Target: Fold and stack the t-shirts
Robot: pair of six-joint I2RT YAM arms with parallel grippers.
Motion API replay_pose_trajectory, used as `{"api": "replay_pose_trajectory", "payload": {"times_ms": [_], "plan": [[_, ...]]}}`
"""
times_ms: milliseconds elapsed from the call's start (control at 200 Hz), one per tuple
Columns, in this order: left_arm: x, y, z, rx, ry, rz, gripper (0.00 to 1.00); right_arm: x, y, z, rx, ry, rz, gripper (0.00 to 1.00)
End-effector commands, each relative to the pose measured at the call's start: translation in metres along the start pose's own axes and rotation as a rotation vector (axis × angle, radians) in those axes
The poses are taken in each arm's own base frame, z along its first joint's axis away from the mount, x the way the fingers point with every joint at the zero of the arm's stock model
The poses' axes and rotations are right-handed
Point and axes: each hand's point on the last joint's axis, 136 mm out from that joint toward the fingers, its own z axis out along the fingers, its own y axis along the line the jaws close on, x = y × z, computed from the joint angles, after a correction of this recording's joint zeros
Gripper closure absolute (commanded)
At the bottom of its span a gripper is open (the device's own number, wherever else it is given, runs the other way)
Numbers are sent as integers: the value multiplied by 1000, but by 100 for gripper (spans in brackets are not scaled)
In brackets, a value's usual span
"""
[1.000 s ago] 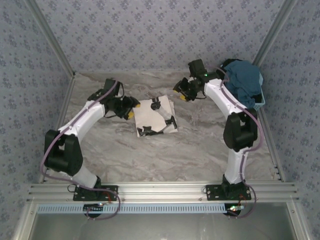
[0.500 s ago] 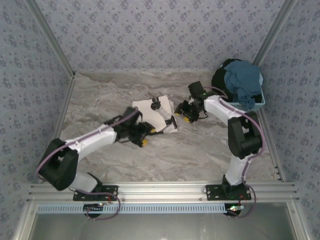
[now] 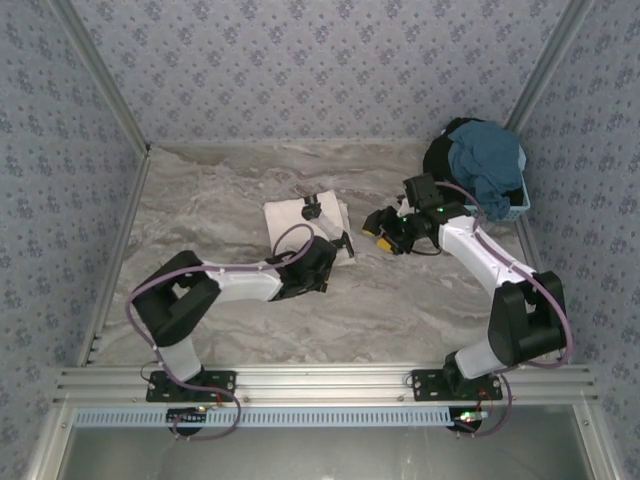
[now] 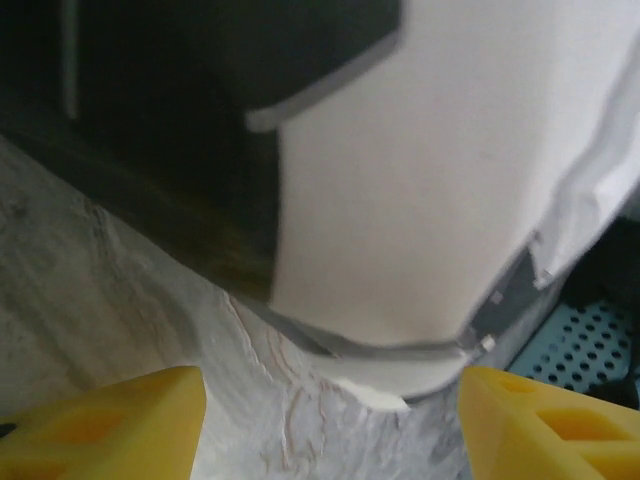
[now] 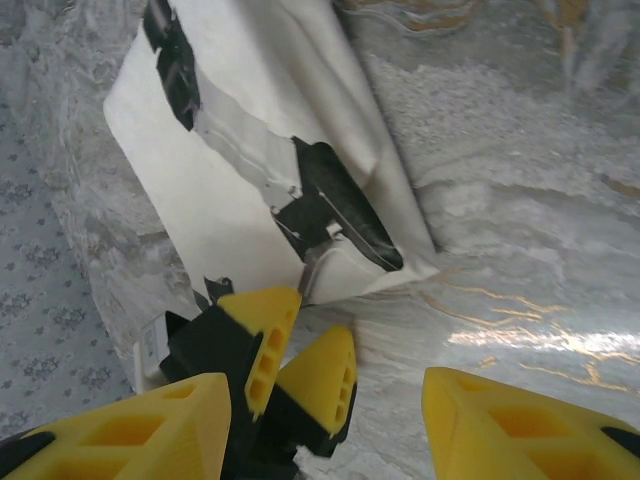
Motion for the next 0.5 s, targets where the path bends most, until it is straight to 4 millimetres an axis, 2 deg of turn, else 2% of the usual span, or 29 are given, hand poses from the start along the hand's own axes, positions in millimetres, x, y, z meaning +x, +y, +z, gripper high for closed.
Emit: {"api": "replay_pose_trajectory", "payload": {"times_ms": [0,60,260,370,500], "plan": [[-3,-21,10,100,-36,-491,34,6,1,-16,-29,6,15,44],[-6,-17,16,89,-57,-503,37,5,0,-20,-30,1,19,45],[-26,-14,43,97,-103,-523,61,8,-2,-27,-43,-10,23,45],[-48,-13,51,86,-136,-524,77,8,-2,-28,-49,-17,33,45],[-83,-20,49,78,-172,-482,89,6,0,-29,-55,-26,33,46]]}}
